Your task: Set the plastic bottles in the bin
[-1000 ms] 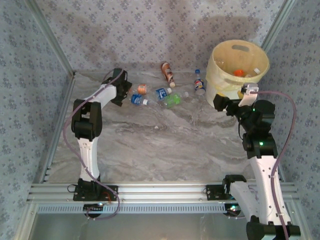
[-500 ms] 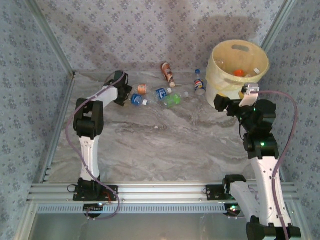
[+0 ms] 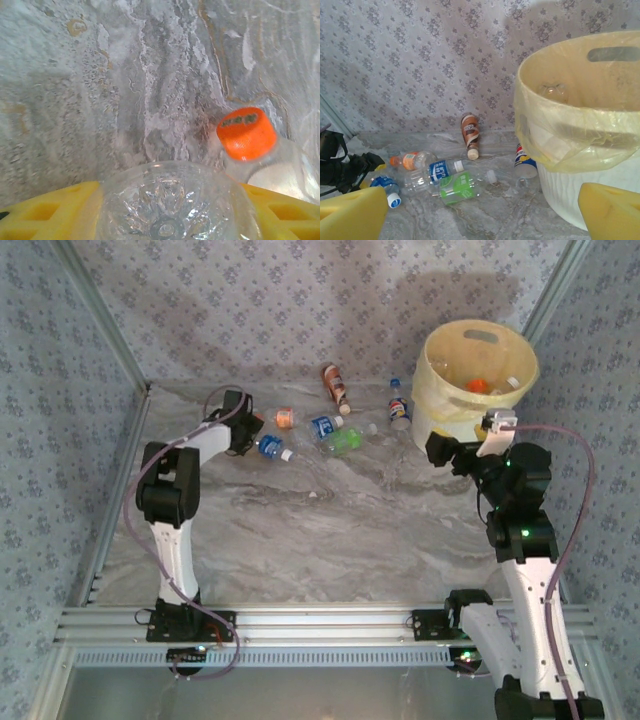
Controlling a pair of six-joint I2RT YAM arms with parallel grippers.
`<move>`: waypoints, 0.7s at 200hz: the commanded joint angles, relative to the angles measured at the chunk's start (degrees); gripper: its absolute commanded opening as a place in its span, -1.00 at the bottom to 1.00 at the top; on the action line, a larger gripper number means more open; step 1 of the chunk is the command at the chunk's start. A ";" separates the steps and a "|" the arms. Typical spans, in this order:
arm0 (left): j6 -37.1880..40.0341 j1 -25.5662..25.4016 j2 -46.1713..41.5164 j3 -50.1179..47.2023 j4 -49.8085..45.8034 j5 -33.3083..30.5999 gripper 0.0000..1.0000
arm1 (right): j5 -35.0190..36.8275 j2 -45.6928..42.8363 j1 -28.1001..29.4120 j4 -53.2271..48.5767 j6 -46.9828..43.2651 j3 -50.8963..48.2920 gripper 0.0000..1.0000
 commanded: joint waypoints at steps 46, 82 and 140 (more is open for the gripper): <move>10.92 -0.92 -19.76 -16.14 10.35 2.50 0.24 | 0.13 -1.66 7.06 2.06 3.18 -6.01 1.00; 16.10 -4.60 -29.88 -23.11 10.94 3.71 0.23 | 0.11 -0.60 11.76 8.59 8.21 -11.01 1.00; 20.86 -14.55 -45.31 -29.57 10.48 1.03 0.23 | 0.33 6.73 19.39 19.27 12.18 -13.60 1.00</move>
